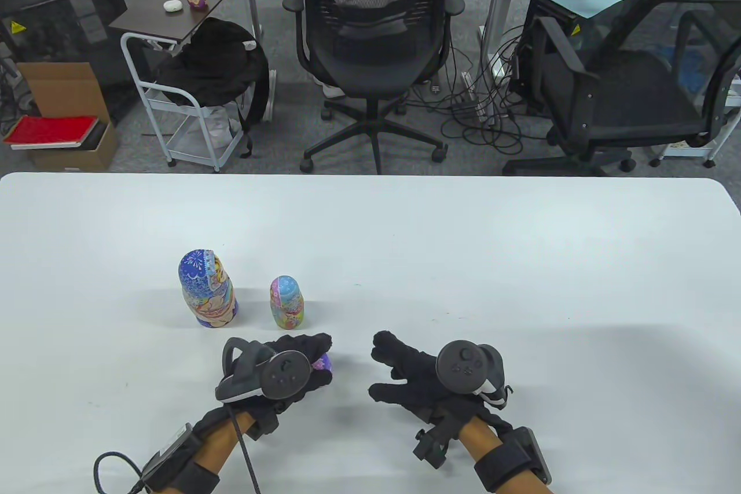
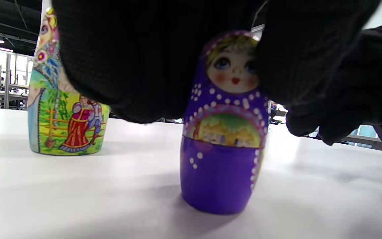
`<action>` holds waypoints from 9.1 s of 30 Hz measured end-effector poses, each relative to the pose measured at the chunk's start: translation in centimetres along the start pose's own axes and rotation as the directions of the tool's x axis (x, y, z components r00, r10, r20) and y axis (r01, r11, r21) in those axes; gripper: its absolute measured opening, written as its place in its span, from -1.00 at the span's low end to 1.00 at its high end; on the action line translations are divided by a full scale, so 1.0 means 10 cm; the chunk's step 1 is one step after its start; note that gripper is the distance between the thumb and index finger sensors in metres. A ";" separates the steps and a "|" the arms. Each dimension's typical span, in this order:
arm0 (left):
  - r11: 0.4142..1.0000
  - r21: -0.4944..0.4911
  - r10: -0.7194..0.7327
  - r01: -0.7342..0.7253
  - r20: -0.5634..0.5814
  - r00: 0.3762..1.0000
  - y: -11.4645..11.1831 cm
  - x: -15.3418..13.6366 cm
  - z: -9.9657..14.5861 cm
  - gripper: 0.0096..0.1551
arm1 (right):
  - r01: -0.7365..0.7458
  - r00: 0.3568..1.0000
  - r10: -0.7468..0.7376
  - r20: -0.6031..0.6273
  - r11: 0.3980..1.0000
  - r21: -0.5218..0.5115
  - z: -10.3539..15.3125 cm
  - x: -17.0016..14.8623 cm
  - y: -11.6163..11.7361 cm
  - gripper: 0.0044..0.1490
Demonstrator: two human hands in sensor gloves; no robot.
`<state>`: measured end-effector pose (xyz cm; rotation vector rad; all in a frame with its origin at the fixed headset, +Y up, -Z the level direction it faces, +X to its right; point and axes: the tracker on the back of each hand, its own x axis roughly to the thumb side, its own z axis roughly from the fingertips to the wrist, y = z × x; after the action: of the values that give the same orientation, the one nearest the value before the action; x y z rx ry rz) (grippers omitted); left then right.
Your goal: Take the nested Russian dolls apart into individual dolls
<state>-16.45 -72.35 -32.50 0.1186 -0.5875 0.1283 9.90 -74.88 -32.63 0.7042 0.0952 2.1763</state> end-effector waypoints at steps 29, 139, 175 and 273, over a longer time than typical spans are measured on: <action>0.918 0.128 0.332 -0.375 0.267 0.905 0.47 0.47 0.20 -0.28 | 0.129 0.986 -0.143 0.091 0.981 0.142 -0.03 0.29 0.28 0.04; 0.997 0.041 -0.065 0.065 0.000 0.998 0.26 0.16 0.07 -0.24 | -0.029 0.997 0.031 0.064 0.999 -0.030 0.01 0.24 0.02 0.01; 0.989 0.080 0.122 -0.121 -0.004 0.993 0.57 0.30 0.28 -0.25 | -0.187 0.979 0.191 0.069 0.980 -0.069 0.02 0.39 0.19 0.04; 0.975 -0.098 -0.190 0.201 0.105 0.976 0.09 0.40 -0.20 -0.14 | 0.047 0.990 -0.055 -0.131 0.997 -0.065 0.03 -0.10 -0.50 -0.13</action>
<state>-12.19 -70.85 -31.81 0.0773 -0.6735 -0.1011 14.01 -72.41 -34.28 0.5158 0.1135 2.1658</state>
